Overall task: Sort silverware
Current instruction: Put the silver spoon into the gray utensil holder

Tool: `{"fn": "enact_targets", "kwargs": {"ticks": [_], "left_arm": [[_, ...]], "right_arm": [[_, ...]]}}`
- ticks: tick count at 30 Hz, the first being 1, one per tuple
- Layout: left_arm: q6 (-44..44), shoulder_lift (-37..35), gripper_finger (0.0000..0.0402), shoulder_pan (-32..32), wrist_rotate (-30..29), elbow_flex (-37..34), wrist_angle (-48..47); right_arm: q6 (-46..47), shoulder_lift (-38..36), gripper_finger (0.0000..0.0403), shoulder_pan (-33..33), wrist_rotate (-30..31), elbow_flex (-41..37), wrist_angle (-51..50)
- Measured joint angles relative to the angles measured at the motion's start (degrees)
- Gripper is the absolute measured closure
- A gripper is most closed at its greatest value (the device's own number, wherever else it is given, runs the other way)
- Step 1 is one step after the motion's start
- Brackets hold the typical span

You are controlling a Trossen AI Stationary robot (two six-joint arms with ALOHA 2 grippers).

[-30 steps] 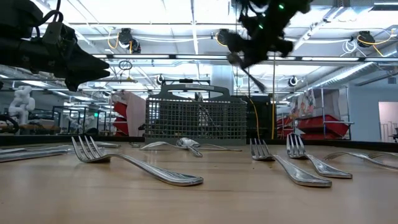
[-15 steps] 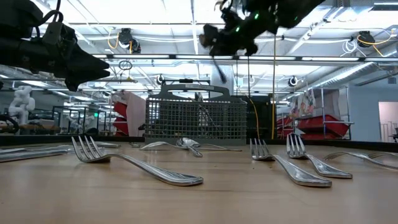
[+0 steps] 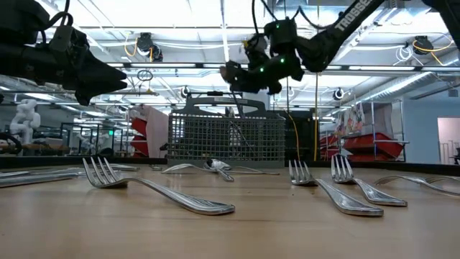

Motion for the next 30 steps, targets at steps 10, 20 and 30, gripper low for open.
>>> {"fn": "enact_targets", "kwargs": {"ticks": [10,20,30], "left_arm": [[0.0,0.0,0.0237,0.0,0.0,0.0,0.0],[0.0,0.0,0.0237,0.0,0.0,0.0,0.0],[0.0,0.0,0.0237,0.0,0.0,0.0,0.0]], "right_arm": [[2.0,2.8,0.0399,-0.4,-2.3,-1.9,1.1],[4.2,2.9,0.0345,-0.7,-2.4,-1.8,0.8],[-3.8,-9.5,0.0305,1.4,-3.4,-1.8,-10.0]]}}
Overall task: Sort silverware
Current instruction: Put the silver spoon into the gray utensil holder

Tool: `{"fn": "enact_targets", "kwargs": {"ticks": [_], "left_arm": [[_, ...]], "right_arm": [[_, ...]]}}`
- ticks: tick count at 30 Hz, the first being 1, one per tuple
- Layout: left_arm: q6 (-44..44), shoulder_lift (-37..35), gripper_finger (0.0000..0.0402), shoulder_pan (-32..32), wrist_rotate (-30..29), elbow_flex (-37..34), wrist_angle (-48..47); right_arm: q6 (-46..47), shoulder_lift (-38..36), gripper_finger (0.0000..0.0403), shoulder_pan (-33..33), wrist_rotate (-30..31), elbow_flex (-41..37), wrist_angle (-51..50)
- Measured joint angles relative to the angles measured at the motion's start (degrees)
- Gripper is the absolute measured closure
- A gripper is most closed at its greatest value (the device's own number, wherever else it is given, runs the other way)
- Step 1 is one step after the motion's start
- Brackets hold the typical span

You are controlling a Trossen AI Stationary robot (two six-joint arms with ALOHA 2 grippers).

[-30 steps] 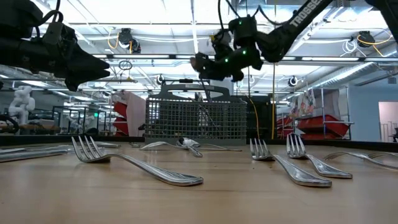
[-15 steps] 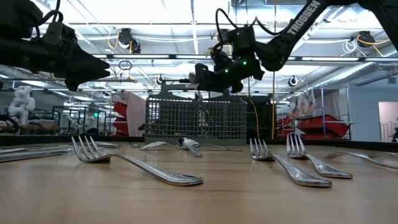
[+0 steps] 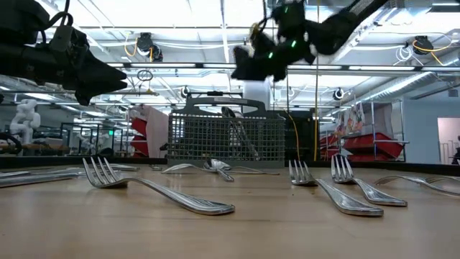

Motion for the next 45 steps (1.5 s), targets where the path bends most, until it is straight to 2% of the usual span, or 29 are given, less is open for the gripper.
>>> {"fn": "enact_targets", "kwargs": {"ticks": [3,6,11,13,15,19,24,29,34,38,45], "left_arm": [[0.0,0.0,0.0237,0.0,0.0,0.0,0.0],[0.0,0.0,0.0237,0.0,0.0,0.0,0.0],[0.0,0.0,0.0237,0.0,0.0,0.0,0.0],[0.0,0.0,0.0237,0.0,0.0,0.0,0.0],[0.1,0.0,0.0237,0.0,0.0,0.0,0.0],[-0.3,0.0,0.0237,0.0,0.0,0.0,0.0],[-0.3,0.0,0.0237,0.0,0.0,0.0,0.0],[-0.3,0.0,0.0237,0.0,0.0,0.0,0.0],[0.0,0.0,0.0237,0.0,0.0,0.0,0.0],[0.1,0.0,0.0237,0.0,0.0,0.0,0.0],[0.1,0.0,0.0237,0.0,0.0,0.0,-0.2]], "right_arm": [[-1.1,-7.4,0.0297,1.1,1.2,0.0,-11.4],[4.0,-15.6,0.0294,3.2,0.5,0.1,-29.0],[21.4,-24.7,0.0297,11.0,-0.7,0.0,-67.2],[30.1,-26.7,0.03,15.0,0.0,0.0,-78.5],[36.7,-27.5,0.0301,19.0,3.1,0.0,-84.2],[40.3,-25.2,0.0302,24.8,9.3,0.0,-80.4],[31.9,-15.2,0.03,26.6,13.2,0.0,-66.5],[25.9,-4.6,0.0274,24.3,12.8,0.0,-55.0],[24.4,2.2,0.0239,21.7,12.8,0.0,-47.8],[24.1,5.7,0.0226,19.5,8.9,0.0,-42.1],[23.1,10.2,0.0226,17.7,4.1,0.0,-35.3]]}}
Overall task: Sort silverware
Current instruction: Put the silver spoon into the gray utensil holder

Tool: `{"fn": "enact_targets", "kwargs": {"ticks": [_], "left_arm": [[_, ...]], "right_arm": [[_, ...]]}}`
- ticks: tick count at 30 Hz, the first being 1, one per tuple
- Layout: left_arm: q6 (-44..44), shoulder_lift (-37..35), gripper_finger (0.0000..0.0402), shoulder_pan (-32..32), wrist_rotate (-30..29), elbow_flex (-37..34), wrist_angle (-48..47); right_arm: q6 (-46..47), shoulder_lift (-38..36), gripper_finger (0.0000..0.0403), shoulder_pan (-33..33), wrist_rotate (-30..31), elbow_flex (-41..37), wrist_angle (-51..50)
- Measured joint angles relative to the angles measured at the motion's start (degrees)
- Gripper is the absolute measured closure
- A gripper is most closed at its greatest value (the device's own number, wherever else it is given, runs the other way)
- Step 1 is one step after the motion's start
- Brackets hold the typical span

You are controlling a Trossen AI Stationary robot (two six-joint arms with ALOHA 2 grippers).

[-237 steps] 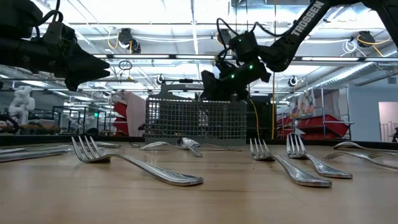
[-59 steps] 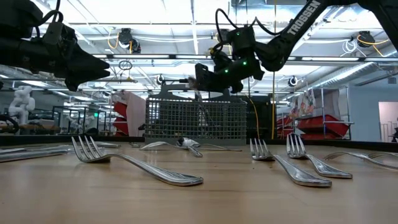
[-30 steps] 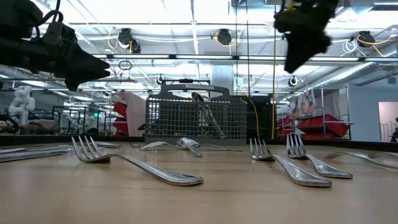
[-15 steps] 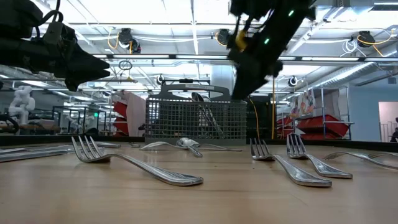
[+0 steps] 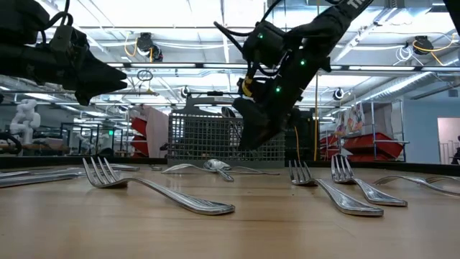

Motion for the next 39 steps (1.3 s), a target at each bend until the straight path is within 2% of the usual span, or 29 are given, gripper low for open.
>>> {"fn": "enact_targets", "kwargs": {"ticks": [10,20,28,31,36,39], "left_arm": [[0.0,0.0,0.0237,0.0,0.0,0.0,-0.1],[-0.1,0.0,0.0237,0.0,0.0,0.0,-0.2],[-0.1,0.0,0.0237,0.0,0.0,0.0,-0.2],[-0.2,0.0,0.0237,0.0,0.0,0.0,-0.2],[-0.3,0.0,0.0237,0.0,0.0,0.0,-0.2],[-0.5,0.0,0.0237,0.0,0.0,0.0,-0.2]], "right_arm": [[0.1,4.2,0.0227,-0.2,-0.1,0.0,0.5],[-1.7,5.0,0.0227,-1.7,-0.1,0.0,3.3],[-2.0,6.6,0.0244,-3.0,-2.7,0.1,2.9],[-1.7,6.8,0.0271,-3.0,-2.9,0.2,2.9],[-0.8,6.9,0.0378,-3.0,-3.4,0.2,2.5],[-0.1,6.9,0.0389,-3.0,-3.4,0.2,2.4]]}}
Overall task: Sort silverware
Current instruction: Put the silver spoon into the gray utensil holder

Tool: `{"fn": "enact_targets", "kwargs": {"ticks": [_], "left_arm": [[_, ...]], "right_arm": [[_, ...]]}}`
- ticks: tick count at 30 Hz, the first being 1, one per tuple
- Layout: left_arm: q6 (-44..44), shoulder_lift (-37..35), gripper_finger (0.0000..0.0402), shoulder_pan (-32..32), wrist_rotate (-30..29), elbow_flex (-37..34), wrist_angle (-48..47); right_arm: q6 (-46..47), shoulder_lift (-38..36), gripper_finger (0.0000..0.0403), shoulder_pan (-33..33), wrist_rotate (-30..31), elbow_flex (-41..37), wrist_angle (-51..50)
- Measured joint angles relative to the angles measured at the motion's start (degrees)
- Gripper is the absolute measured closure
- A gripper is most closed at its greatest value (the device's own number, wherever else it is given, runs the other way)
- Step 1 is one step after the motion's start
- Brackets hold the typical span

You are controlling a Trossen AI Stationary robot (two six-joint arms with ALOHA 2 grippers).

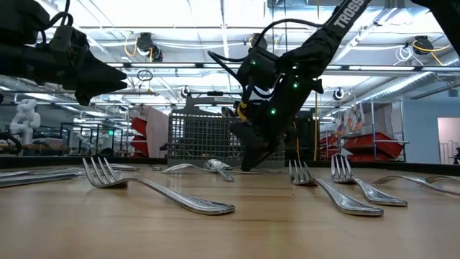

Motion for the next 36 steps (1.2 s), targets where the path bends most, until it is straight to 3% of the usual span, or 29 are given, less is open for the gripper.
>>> {"fn": "enact_targets", "kwargs": {"ticks": [19,23,28,32,36], "left_arm": [[0.0,0.0,0.0237,0.0,0.0,0.0,0.0],[-0.1,0.0,0.0237,0.0,0.0,-0.1,1.1],[-0.1,0.0,0.0237,0.0,0.4,-0.3,6.2],[-0.1,0.0,0.0237,0.0,4.4,-0.3,13.4],[0.9,0.1,0.0237,0.0,6.4,-0.2,16.1]], "right_arm": [[-3.7,-4.2,0.0401,1.9,5.1,5.4,0.4],[-7.0,-6.0,0.0402,3.1,6.6,7.9,4.7],[-13.5,-7.2,0.0402,5.0,5.7,11.4,11.7],[-16.9,-7.2,0.0402,6.3,1.0,15.6,12.4],[-20.4,-7.2,0.0403,8.0,0.2,18.9,13.5]]}}
